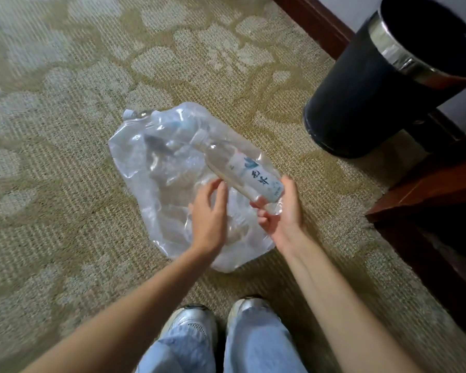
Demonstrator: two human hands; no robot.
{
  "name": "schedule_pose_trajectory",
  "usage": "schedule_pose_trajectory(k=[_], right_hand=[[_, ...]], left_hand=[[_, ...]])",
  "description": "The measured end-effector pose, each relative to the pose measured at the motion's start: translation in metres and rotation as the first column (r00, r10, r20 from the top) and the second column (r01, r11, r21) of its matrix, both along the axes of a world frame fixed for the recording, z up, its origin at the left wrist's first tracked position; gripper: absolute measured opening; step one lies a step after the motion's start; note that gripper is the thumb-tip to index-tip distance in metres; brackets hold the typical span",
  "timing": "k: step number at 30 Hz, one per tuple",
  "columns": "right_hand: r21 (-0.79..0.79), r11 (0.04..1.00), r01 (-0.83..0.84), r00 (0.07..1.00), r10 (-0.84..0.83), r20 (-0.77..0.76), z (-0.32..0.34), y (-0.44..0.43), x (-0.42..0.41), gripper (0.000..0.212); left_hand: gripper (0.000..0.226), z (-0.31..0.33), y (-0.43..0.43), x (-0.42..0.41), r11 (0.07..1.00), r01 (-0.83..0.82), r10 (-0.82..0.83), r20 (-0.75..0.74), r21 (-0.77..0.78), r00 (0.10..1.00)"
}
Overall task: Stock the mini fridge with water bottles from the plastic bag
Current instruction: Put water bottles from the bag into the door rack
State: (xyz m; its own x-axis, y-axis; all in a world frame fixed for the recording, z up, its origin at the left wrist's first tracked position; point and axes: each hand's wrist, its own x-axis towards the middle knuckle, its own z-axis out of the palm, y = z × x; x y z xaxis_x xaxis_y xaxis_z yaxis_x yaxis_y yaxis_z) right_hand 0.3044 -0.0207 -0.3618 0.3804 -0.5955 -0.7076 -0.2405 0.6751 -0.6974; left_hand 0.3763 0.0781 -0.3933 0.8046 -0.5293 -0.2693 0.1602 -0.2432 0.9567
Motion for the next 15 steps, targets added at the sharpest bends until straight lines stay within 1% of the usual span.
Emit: schedule_pose_trajectory(k=[2,4,5,7,9,10,11,13,14,15], right_hand=[[0.030,0.999,-0.023,1.000,0.023,-0.006,-0.002,0.010,0.006,0.053],[0.027,0.998,-0.055,0.998,0.054,0.028,-0.003,0.015,0.006,0.049],[0.001,0.996,-0.085,0.995,0.085,0.043,-0.002,0.015,0.005,0.044],[-0.106,0.978,-0.178,0.983,0.182,0.027,-0.002,0.013,0.002,0.037],[-0.219,0.943,-0.252,0.967,0.256,-0.014,-0.002,0.014,-0.001,0.039],[-0.251,0.928,-0.275,0.960,0.279,-0.022,-0.001,0.015,-0.001,0.040],[-0.270,0.920,-0.285,0.956,0.291,-0.018,0.001,0.016,-0.001,0.036],[-0.302,0.911,-0.281,0.956,0.293,-0.006,0.006,0.017,0.000,0.022],[-0.317,0.908,-0.272,0.958,0.287,-0.001,0.012,0.016,0.001,0.019],[-0.338,0.906,-0.257,0.962,0.274,0.005,0.019,0.015,0.001,0.021]], left_hand=[[0.035,0.016,-0.009,-0.009,0.998,0.007,-0.008,-0.016,-0.057,1.000],[0.050,0.022,-0.011,-0.008,0.991,-0.047,0.035,-0.094,-0.128,0.995],[0.053,0.024,-0.012,-0.006,0.984,-0.070,0.047,-0.141,-0.164,0.989],[0.050,0.026,-0.013,0.000,0.968,-0.097,0.039,-0.245,-0.232,0.969],[0.049,0.026,-0.014,0.006,0.966,-0.113,0.036,-0.311,-0.233,0.950],[0.051,0.026,-0.015,0.008,0.967,-0.117,0.036,-0.331,-0.228,0.943],[0.052,0.025,-0.016,0.009,0.967,-0.120,0.035,-0.344,-0.227,0.938],[0.045,0.028,-0.020,0.007,0.967,-0.095,0.011,-0.332,-0.238,0.943],[0.043,0.032,-0.023,0.004,0.968,-0.068,-0.010,-0.311,-0.241,0.950],[0.042,0.036,-0.026,-0.001,0.969,-0.038,-0.034,-0.284,-0.244,0.958]])
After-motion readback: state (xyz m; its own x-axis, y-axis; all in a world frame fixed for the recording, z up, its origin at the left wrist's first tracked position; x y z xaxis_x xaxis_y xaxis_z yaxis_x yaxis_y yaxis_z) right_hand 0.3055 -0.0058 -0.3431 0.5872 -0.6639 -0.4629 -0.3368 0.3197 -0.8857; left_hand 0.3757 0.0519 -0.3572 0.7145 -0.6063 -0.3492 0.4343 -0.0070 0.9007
